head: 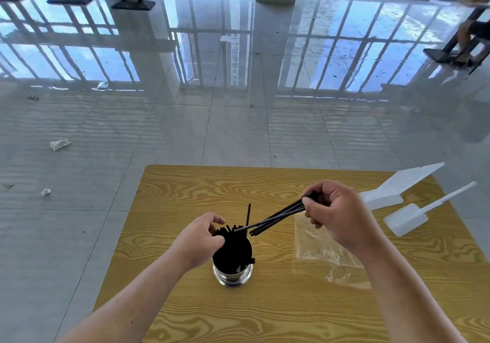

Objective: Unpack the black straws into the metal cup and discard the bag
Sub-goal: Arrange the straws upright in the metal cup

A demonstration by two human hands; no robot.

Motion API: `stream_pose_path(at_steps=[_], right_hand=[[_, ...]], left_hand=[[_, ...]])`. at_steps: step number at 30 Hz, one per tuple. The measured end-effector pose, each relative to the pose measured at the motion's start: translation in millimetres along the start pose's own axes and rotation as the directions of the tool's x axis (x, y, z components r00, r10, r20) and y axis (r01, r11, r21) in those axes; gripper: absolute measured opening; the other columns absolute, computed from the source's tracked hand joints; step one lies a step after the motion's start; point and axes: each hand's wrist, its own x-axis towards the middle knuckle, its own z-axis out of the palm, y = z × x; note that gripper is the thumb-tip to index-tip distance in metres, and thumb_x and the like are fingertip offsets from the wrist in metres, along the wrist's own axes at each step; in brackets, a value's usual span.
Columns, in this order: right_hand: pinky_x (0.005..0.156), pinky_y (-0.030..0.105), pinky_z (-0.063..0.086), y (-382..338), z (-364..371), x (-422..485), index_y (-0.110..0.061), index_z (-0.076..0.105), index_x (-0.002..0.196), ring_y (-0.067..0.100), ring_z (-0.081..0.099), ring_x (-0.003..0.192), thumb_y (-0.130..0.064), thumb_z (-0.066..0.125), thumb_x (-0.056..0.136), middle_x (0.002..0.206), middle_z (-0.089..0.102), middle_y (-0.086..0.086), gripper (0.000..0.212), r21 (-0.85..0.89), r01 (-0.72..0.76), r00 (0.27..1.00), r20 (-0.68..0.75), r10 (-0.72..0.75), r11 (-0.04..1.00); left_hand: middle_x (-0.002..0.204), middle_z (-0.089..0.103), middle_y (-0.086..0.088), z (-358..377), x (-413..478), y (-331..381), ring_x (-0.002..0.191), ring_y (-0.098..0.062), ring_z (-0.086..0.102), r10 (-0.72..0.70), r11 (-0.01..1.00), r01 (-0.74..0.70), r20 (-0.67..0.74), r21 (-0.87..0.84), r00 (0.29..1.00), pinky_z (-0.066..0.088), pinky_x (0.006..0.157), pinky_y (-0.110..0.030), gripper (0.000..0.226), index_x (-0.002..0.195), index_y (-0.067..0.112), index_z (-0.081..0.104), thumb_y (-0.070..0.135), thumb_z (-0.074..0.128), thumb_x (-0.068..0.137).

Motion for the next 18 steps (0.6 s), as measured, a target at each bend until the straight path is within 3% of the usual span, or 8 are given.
stream_pose_path(at_steps=[4,7,12,16,18], right_hand=[[0.058,0.03,0.057,4,-7,-3,-0.023,0.078,0.089,0.023,0.066,0.062,-0.005,0.072,0.096,0.071,0.073,0.012,0.021,0.154,-0.02,1.0,-0.014,0.022,0.988],[0.056,0.029,0.057,6,-10,-3,-0.019,0.079,0.089,0.023,0.066,0.062,-0.001,0.07,0.096,0.072,0.073,0.012,0.022,0.313,-0.016,0.994,-0.095,0.048,0.95],[0.055,0.025,0.056,5,3,3,-0.023,0.08,0.082,0.016,0.064,0.059,-0.007,0.069,0.096,0.069,0.07,0.007,0.024,0.668,-0.062,0.972,-0.13,0.198,0.741],[0.051,0.022,0.055,9,37,5,-0.018,0.077,0.082,0.013,0.064,0.055,-0.009,0.072,0.09,0.066,0.069,0.007,0.013,0.822,-0.15,0.942,-0.049,0.332,0.549],[0.048,0.022,0.054,14,62,3,-0.013,0.072,0.087,0.014,0.063,0.053,-0.004,0.067,0.096,0.065,0.067,0.008,0.014,0.838,-0.233,0.924,0.034,0.381,0.493]], left_hand=[[0.111,0.059,0.012,-1,-4,3,0.078,-0.01,0.063,0.021,0.999,-0.025,-0.149,-0.027,0.989,0.05,0.066,-0.023,0.036,0.114,0.046,0.06,0.027,0.067,0.084],[0.102,0.062,0.007,-4,-7,10,0.068,-0.008,0.053,0.05,0.985,-0.087,-0.237,-0.147,0.97,0.054,0.067,-0.031,0.033,0.106,0.045,0.064,0.029,0.064,0.077],[0.075,0.061,0.014,-12,-15,38,0.064,-0.005,0.053,0.136,0.92,-0.172,-0.127,-0.351,0.983,0.051,0.062,-0.029,0.03,0.103,0.042,0.074,0.055,0.075,0.076],[0.073,0.063,0.009,-15,-23,63,0.059,-0.004,0.056,0.185,0.85,-0.137,0.045,-0.508,0.982,0.048,0.056,-0.018,0.073,0.111,0.032,0.078,0.086,0.078,0.063],[0.069,0.058,0.004,-14,-24,74,0.051,-0.007,0.044,0.215,0.779,-0.12,0.082,-0.616,0.973,0.035,0.048,-0.019,0.086,0.112,0.017,0.072,0.087,0.078,0.062]])
